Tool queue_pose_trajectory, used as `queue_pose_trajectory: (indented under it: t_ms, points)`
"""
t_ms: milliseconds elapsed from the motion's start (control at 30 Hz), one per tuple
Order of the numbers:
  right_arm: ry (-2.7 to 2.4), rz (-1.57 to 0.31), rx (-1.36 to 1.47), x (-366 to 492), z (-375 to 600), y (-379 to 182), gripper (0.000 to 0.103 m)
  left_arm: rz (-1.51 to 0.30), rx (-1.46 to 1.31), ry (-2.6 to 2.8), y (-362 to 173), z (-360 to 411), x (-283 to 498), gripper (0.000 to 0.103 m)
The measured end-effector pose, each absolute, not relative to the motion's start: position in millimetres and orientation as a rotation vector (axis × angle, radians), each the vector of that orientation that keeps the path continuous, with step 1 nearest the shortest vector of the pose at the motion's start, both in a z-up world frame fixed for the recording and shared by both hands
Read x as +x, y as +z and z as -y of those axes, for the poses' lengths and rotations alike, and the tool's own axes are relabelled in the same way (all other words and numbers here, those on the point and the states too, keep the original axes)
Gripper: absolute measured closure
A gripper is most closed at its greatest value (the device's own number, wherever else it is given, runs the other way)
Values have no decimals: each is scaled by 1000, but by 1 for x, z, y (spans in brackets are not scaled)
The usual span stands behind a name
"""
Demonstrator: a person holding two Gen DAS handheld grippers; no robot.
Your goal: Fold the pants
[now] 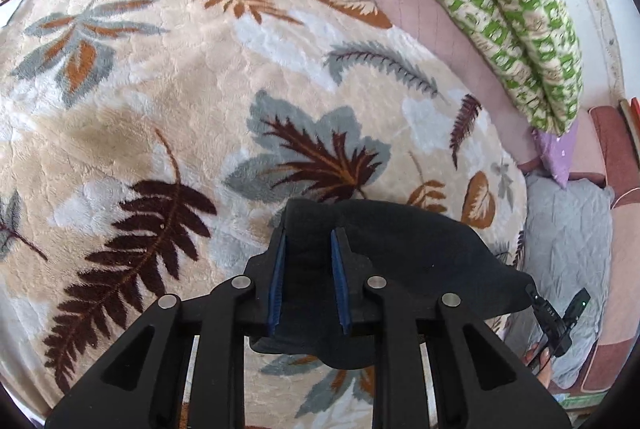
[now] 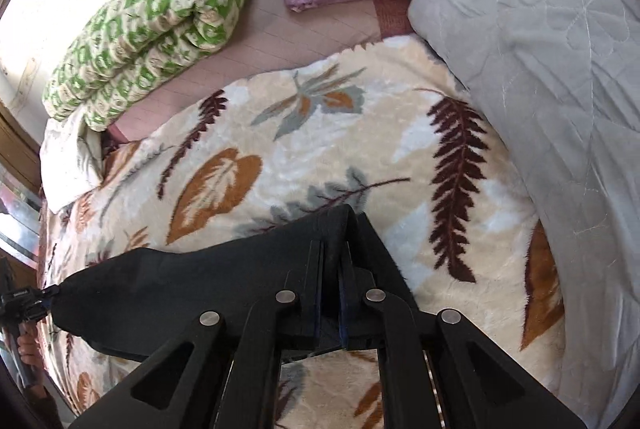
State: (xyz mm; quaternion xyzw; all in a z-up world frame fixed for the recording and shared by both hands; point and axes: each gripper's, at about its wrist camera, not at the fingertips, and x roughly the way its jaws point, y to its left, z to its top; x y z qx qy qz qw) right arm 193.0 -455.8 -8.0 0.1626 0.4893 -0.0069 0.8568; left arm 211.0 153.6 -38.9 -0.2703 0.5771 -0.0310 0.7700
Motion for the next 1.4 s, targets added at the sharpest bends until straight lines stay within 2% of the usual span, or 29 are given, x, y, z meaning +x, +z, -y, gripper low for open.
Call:
queue_pose_trajectory:
  t_ms: [300, 433, 500, 567, 700, 733, 767, 833, 933, 1100, 1267, 1400]
  points:
    - [-74, -1106, 390, 198, 476, -58, 98, -1296, -471, -61, -61, -143, 208, 83]
    - [-89, -1130, 369, 198, 479, -73, 94, -1291, -391, -63, -63, -135, 205, 82]
    - [-96, -1126, 369, 197, 479, -75, 92, -1286, -382, -72, -59, -135, 203, 82]
    - [-105, -1124, 356, 196, 478, -71, 85, -1288, -416, -89, -52, -141, 201, 82]
    - [-114, -1062, 355, 185, 477, -44, 82, -1258, -421, -86, -34, -156, 188, 82]
    - [-114, -1043, 358, 182, 478, -37, 79, -1250, -424, -93, -30, -160, 183, 75]
    - [-111, -1012, 370, 175, 479, -25, 75, -1244, -430, -107, -28, -164, 178, 64]
    - [-95, -967, 397, 162, 474, -7, 74, -1237, -445, -126, -26, -167, 169, 53]
    - [50, -940, 420, 146, 437, 12, 73, -1226, -455, -149, -25, -166, 160, 53]
    - [376, -967, 373, 131, 311, 16, 73, -1267, -502, -193, -28, -160, 163, 53]
    - [592, -1017, 161, 116, 179, -2, 73, -1314, -532, -196, -35, -156, 182, 53]
    - [644, -1028, 13, 110, 115, -22, 71, -1343, -591, -209, -46, -158, 189, 53]
